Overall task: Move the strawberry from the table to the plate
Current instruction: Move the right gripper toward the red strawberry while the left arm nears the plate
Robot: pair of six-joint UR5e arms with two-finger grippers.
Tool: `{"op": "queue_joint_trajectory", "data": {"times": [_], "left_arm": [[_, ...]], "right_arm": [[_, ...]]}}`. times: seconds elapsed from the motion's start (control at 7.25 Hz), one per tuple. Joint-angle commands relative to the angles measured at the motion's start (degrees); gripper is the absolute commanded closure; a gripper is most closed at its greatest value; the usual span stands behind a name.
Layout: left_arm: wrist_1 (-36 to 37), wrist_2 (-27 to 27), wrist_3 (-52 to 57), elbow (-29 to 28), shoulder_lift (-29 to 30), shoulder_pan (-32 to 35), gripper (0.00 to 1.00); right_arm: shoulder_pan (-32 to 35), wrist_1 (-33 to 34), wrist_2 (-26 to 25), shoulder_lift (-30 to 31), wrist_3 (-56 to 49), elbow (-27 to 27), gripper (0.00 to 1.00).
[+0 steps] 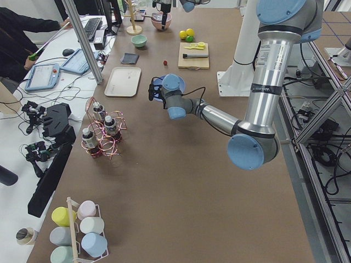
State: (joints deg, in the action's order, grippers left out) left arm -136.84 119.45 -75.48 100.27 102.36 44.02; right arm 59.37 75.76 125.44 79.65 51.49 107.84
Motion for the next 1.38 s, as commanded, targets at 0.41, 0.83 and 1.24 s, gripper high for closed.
{"op": "queue_joint_trajectory", "data": {"times": [0.41,0.83,1.24], "left_arm": [[13.3,-24.3,-8.0,-3.2,15.2,-20.7,1.0],[12.9,-24.3,-7.9,-5.8,15.6,-19.0,0.01],[13.3,-20.4,-4.3,-3.8,15.2,-13.4,0.02]], "right_arm": [[-7.2,-0.1,-3.8,-4.9,7.8,-1.6,0.0],[-10.8,-0.4,-5.1,-6.1,8.7,-1.7,0.0],[-15.1,-0.4,-8.0,-6.4,9.0,-1.8,0.0]]}}
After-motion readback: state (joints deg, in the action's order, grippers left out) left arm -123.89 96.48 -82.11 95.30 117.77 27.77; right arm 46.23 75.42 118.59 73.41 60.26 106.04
